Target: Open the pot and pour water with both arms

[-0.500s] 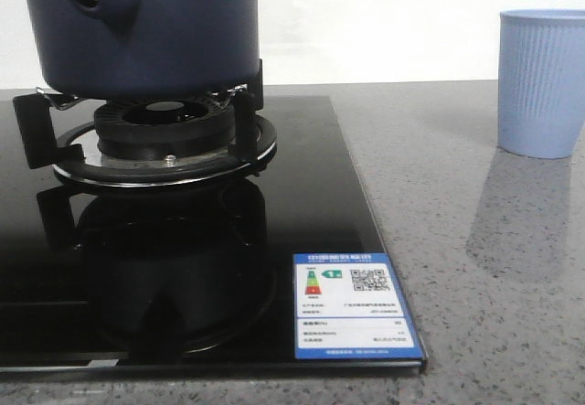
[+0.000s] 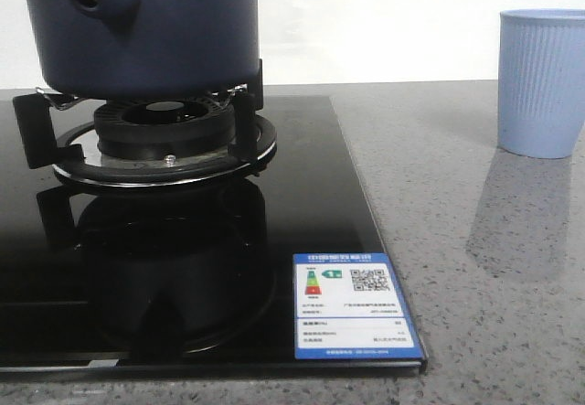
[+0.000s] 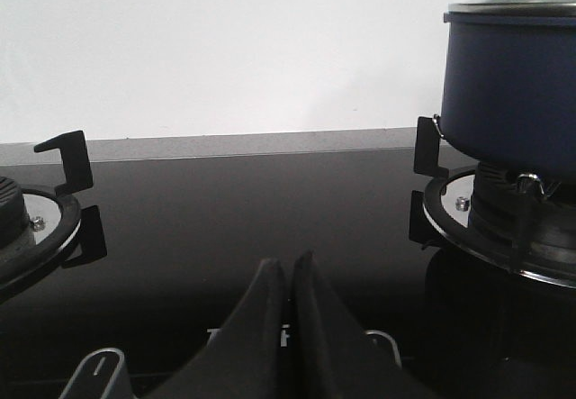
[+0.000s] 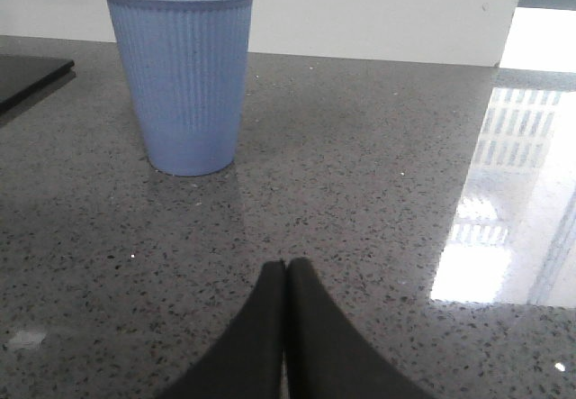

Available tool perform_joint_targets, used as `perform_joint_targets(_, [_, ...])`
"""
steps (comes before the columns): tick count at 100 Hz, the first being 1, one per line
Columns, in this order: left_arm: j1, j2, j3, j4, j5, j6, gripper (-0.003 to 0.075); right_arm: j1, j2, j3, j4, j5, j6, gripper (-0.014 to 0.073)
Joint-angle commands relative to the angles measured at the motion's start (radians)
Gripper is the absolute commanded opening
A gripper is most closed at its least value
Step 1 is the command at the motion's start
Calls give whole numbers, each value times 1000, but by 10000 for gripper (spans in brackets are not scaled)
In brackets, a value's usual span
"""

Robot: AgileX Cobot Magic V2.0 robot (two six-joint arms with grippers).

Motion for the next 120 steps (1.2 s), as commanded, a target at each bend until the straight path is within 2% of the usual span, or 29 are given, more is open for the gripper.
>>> perform_joint_targets(1, [5,-24,14,-10,-76,-10,-16,-4,-19,17,-15,-74,-6,-61])
perform_joint_targets(99, [5,-24,14,-10,-76,-10,-16,-4,-19,17,-15,-74,-6,-61])
perform_joint_targets(120, [5,-24,14,-10,-78,-10,-16,-4,-19,17,7,-109,-4,-61])
